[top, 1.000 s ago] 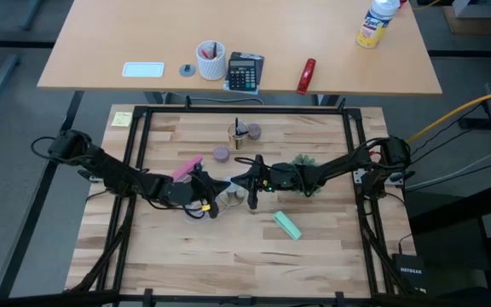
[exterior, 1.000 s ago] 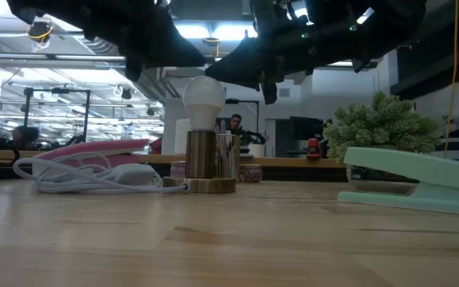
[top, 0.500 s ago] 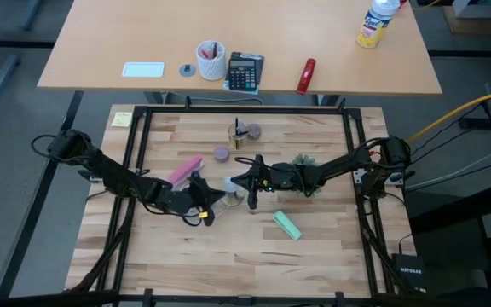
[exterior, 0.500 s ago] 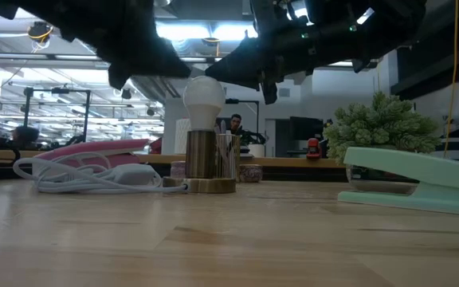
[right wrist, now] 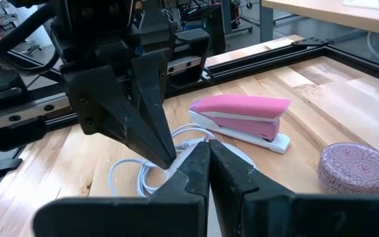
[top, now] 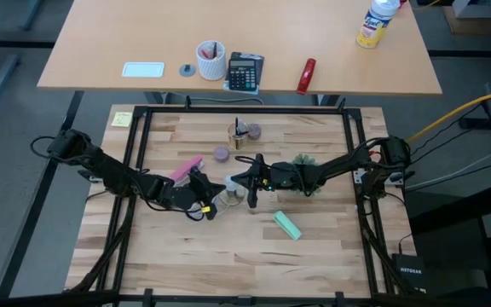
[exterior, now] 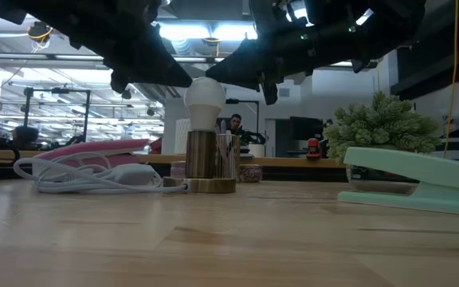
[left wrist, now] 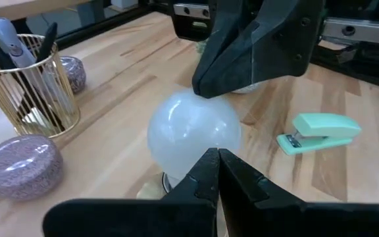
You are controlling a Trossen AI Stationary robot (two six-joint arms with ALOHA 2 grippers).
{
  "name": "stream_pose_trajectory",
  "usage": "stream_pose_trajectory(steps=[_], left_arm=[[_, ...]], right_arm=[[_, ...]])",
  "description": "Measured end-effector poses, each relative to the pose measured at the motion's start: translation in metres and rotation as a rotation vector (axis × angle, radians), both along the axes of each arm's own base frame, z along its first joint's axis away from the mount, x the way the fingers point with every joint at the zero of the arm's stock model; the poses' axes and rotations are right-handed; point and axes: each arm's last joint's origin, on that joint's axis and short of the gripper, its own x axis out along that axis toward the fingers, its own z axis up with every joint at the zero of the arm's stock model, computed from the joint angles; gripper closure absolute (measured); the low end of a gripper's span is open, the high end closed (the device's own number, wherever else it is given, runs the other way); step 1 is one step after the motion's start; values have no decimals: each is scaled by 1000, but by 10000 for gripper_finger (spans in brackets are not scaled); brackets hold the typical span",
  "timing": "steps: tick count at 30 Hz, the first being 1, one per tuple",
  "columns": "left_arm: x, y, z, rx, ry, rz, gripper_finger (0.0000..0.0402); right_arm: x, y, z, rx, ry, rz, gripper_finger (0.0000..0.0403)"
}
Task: Screw lightbulb
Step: Insert the lightbulb into the lamp
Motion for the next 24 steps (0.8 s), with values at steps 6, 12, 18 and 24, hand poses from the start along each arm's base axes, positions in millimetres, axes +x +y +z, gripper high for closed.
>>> stream_pose_trajectory(steps=[6,12,18,24], left_arm=[[1,3,0,2,0,12,400],[1,3,0,4,-2,20,400],[0,4,0,16,-6,47,400],[0,4,0,23,-7,60,400]], right_arm=[[0,0,0,4,1,17,389],[0,0,0,4,1,18,389],[0,0,0,5,2,24,389],[0,1,0,44,0,35,389]])
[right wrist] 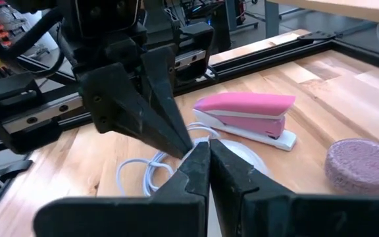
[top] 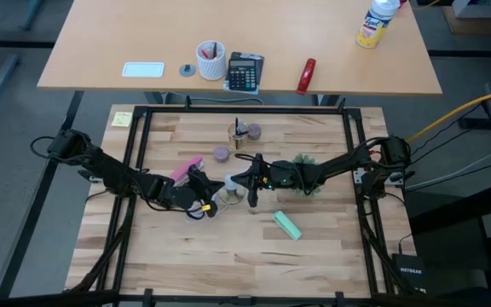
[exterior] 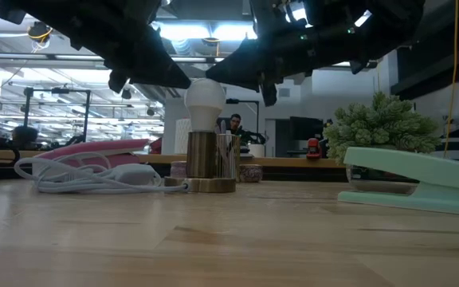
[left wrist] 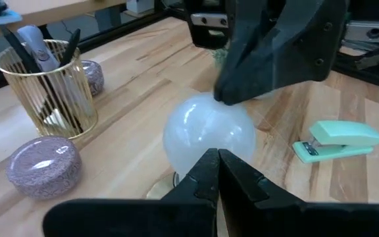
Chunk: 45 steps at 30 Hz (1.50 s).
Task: Screw lightbulb
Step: Insert the lightbulb into the lamp
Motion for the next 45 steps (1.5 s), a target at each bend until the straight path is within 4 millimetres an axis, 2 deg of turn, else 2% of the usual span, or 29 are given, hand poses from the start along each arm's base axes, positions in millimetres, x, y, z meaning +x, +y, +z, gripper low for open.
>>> stream_pose_trajectory(steps=[17,32,45], left_arm=[[2,11,2,32,-21,100,400],[2,-6,11,69,-77,3,400],[2,2,4,27,-18,-3,400]], right_arm=[[0,1,0,23,-4,24,389],[0,1,1,17,-12,-6,389],[0,0,1,16,-14,-9,389]])
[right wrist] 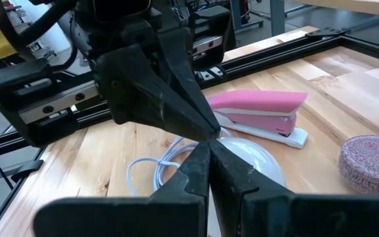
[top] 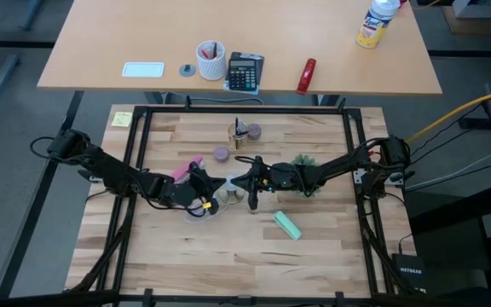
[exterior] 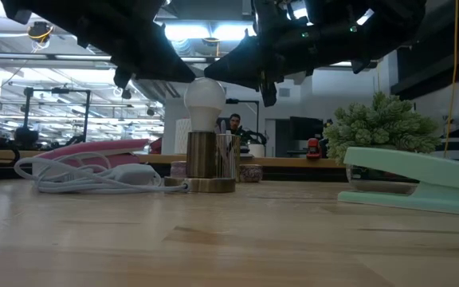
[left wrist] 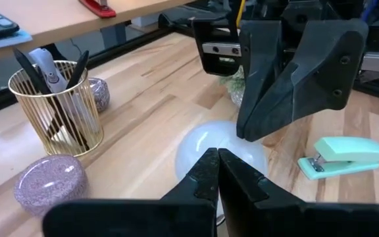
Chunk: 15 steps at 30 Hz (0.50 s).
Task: Screw lightbulb
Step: Insert the lightbulb into the lamp
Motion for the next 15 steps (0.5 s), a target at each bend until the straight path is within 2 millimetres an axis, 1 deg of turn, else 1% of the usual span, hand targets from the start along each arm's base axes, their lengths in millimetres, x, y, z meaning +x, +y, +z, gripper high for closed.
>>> stream_pose_trajectory(steps=[9,15], left_arm=[[0,0,0,-5,4,-11,400],[0,0,-1,-4,11,-13,400]], right_arm=[[1,0,3,-11,-36,1,389],[1,-2,3,-21,-44,-54,388]])
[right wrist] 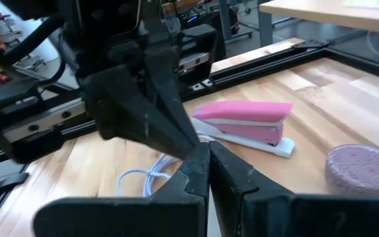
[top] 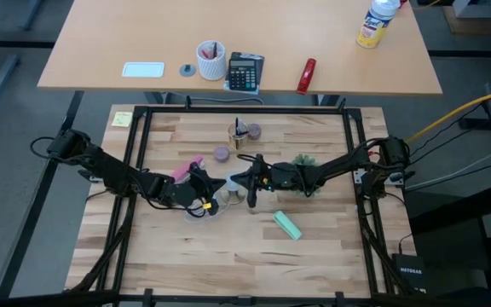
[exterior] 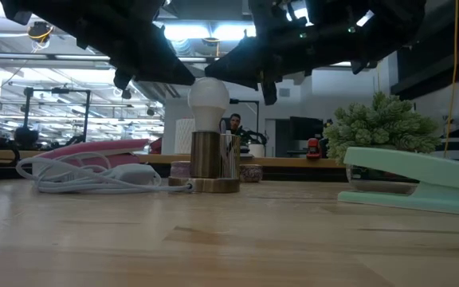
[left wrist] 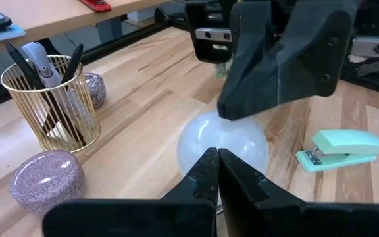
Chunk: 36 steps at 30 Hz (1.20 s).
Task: Screw lightbulb
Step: Insert the lightbulb into the lamp
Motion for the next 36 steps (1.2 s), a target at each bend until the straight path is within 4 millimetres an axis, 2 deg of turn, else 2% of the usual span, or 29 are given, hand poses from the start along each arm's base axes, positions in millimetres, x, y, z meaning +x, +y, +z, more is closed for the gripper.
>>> stream_pose_trajectory(steps=[24,30,36], left_arm=[[1,-1,3,-11,-39,2,400],[-3,-8,14,-38,-100,-40,400],[-3,-20,7,-116,-90,-95,400]], right_arm=[[-1,-1,-2,-9,37,-34,389],[-1,-1,-2,-9,39,-34,389],[-1,-1,-2,-9,40,-34,389]])
